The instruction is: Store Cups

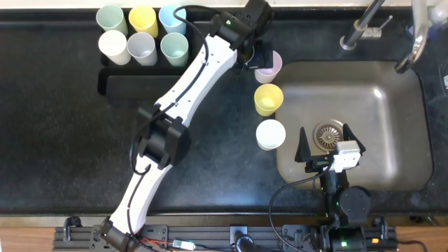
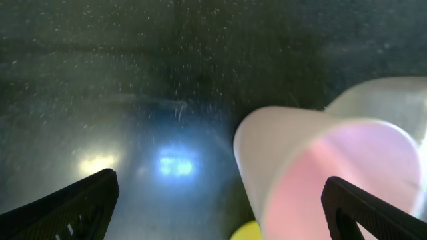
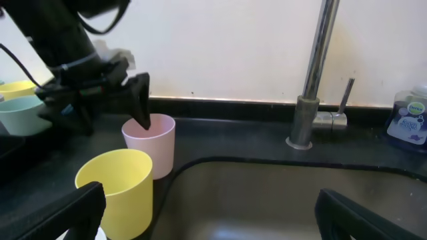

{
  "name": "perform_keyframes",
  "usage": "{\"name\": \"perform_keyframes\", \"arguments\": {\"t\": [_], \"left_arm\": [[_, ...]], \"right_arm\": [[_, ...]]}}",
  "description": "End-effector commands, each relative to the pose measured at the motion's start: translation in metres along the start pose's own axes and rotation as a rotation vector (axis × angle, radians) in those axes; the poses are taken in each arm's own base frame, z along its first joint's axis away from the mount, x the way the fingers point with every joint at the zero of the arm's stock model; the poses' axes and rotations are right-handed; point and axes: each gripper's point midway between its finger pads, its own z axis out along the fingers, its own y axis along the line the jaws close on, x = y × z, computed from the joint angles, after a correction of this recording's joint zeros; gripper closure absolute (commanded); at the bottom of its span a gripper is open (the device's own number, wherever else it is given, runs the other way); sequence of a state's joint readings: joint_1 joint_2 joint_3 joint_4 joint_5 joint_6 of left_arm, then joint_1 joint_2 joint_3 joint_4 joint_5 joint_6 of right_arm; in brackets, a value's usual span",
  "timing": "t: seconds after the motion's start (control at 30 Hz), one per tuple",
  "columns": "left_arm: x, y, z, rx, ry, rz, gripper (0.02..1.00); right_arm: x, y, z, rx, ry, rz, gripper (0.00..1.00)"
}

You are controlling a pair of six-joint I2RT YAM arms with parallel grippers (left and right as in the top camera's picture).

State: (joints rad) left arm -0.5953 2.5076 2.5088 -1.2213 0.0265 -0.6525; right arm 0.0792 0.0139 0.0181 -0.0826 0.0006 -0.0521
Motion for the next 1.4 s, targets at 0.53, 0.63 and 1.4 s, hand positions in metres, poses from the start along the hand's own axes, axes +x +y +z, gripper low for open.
{"name": "perform_keyframes", "arguments": {"t": [0.53, 0.63, 1.4], "left_arm": [[-0.037, -0.011, -0.041, 0.089, -0.118, -0.033, 0.985], [-0.056, -0.002, -0.084, 0.129, -0.183, -0.062, 0.982], [0.052, 0.308, -0.286, -0.332, -0.491, -0.669, 0.982]], "right_arm": [[0.003, 0.001, 0.000, -0.005, -0.001, 0.007, 0.003], [0.003, 0.001, 0.000, -0.005, -0.001, 0.007, 0.003], [0.003, 0.001, 0.000, -0.005, -0.001, 0.007, 0.005]]}}
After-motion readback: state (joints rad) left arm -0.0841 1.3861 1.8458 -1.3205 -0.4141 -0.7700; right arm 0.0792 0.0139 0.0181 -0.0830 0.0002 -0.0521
